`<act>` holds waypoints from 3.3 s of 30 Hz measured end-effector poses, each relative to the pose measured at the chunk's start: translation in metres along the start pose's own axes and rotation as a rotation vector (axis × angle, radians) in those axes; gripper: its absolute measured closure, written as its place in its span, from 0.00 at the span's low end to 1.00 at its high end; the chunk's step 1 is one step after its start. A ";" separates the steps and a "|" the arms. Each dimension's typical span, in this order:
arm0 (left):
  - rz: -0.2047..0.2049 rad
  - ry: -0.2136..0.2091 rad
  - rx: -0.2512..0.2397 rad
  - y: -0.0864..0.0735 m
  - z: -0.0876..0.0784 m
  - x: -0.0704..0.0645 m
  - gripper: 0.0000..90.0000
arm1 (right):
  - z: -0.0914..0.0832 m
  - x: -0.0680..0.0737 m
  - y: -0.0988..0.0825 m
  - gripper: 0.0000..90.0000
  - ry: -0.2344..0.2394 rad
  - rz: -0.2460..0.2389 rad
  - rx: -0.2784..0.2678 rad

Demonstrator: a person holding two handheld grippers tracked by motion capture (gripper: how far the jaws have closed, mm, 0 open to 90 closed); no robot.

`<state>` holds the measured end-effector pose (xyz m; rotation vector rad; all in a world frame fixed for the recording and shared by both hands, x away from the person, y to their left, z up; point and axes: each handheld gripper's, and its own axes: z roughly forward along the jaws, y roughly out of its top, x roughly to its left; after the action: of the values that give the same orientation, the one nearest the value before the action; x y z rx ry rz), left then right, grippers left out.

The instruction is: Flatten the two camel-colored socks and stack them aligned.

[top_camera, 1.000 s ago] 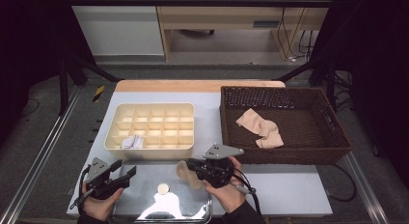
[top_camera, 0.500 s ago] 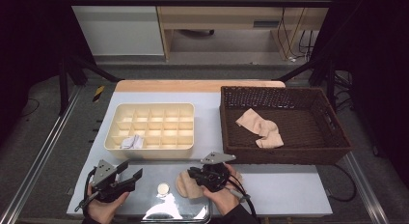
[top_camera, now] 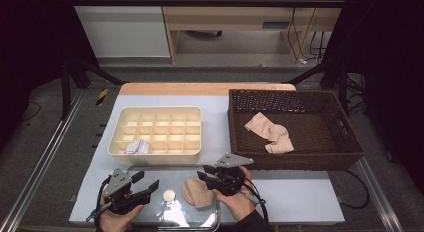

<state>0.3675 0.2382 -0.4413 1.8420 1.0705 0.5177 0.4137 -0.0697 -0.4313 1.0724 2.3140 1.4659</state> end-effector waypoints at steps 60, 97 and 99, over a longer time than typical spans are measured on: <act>0.028 -0.092 0.174 -0.015 0.023 -0.028 0.97 | 0.000 -0.008 -0.040 0.97 0.005 0.034 0.119; 0.101 0.011 0.206 -0.026 0.024 -0.016 0.96 | 0.003 -0.011 -0.050 0.99 -0.056 0.017 0.150; 0.101 0.015 0.204 -0.026 0.024 -0.015 0.95 | 0.006 -0.011 -0.051 0.99 -0.060 0.015 0.159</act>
<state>0.3648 0.2186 -0.4746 2.0826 1.0769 0.4964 0.4004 -0.0854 -0.4797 1.1594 2.4187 1.2543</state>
